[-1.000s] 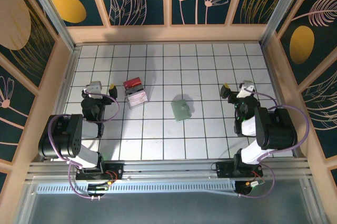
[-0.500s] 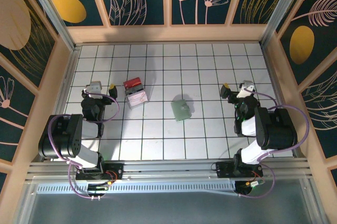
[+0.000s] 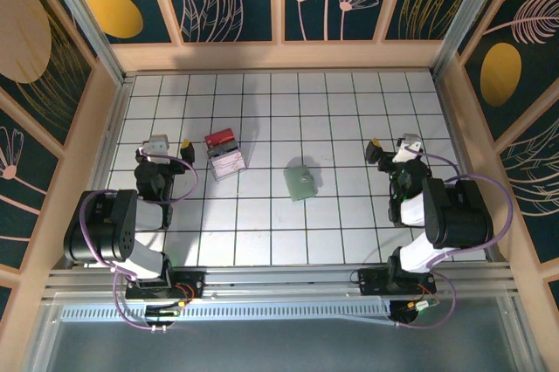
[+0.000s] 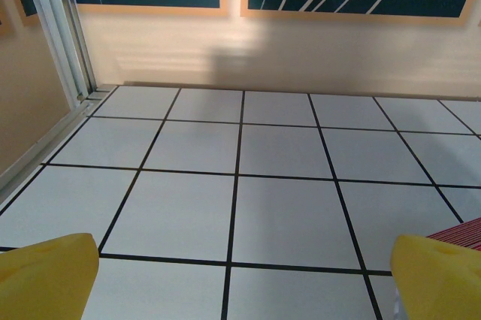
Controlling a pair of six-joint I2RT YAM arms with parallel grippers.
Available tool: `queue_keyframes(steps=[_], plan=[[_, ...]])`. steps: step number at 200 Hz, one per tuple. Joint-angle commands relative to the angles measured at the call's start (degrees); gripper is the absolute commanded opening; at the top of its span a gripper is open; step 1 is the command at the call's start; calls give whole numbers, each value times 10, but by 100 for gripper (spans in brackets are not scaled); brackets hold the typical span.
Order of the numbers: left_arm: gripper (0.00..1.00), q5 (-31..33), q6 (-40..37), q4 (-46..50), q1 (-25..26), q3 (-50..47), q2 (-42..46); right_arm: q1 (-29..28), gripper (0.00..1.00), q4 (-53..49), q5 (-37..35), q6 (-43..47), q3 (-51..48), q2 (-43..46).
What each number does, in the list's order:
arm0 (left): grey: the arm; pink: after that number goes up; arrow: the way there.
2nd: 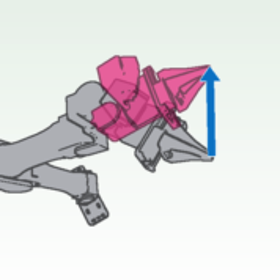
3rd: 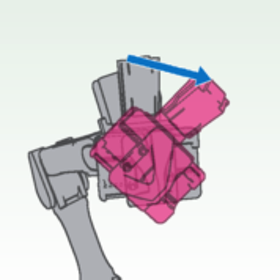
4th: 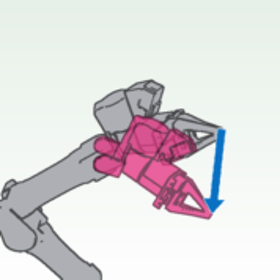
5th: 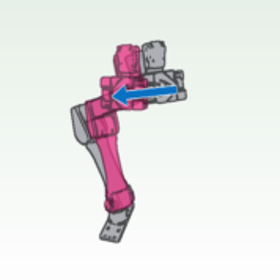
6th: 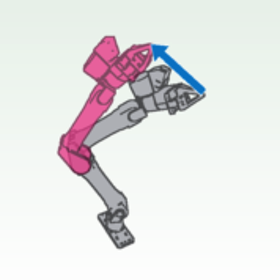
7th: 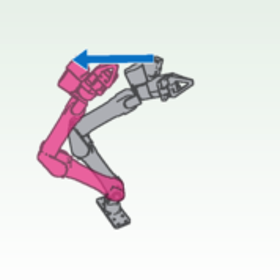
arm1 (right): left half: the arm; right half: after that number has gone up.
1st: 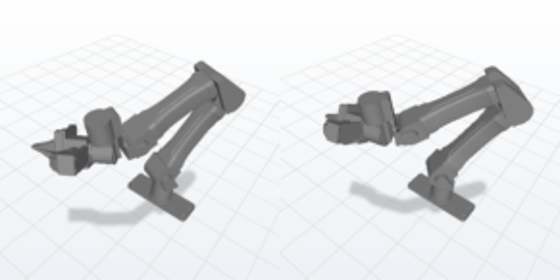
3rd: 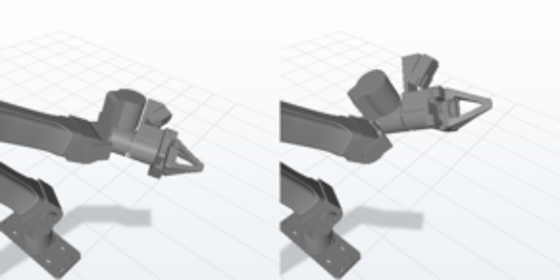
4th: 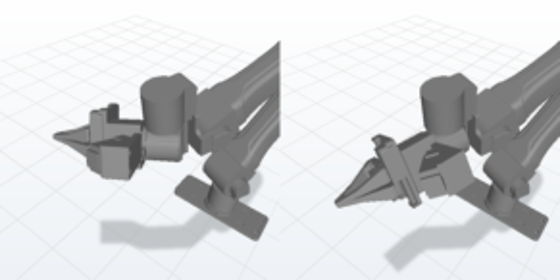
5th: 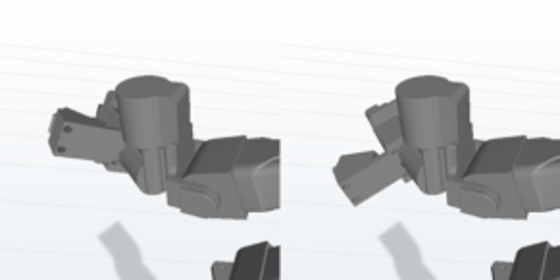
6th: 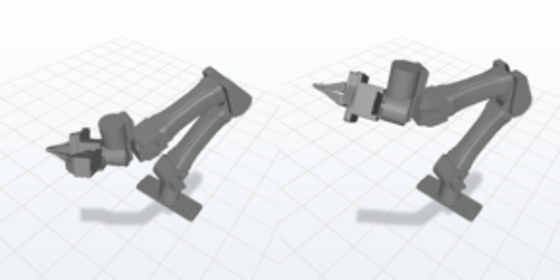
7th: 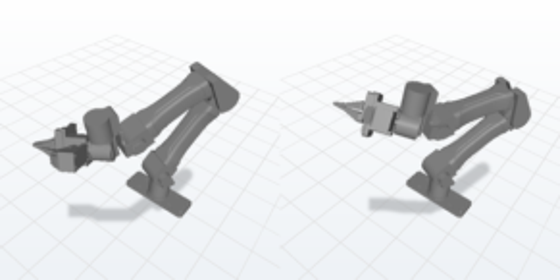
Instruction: Take the credit cards out of the card holder
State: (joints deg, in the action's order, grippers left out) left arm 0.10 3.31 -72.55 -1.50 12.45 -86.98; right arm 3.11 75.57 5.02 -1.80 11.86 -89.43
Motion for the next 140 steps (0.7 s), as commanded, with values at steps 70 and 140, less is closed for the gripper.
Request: queue_keyframes(steps=[70, 140], plan=[[99, 3, 13, 56, -3, 30, 35, -2, 99, 4, -6, 8, 8, -2], [99, 54, 38, 134, -3, 21, 165, -3, 99, -14, -26, 3, 8, 25]])
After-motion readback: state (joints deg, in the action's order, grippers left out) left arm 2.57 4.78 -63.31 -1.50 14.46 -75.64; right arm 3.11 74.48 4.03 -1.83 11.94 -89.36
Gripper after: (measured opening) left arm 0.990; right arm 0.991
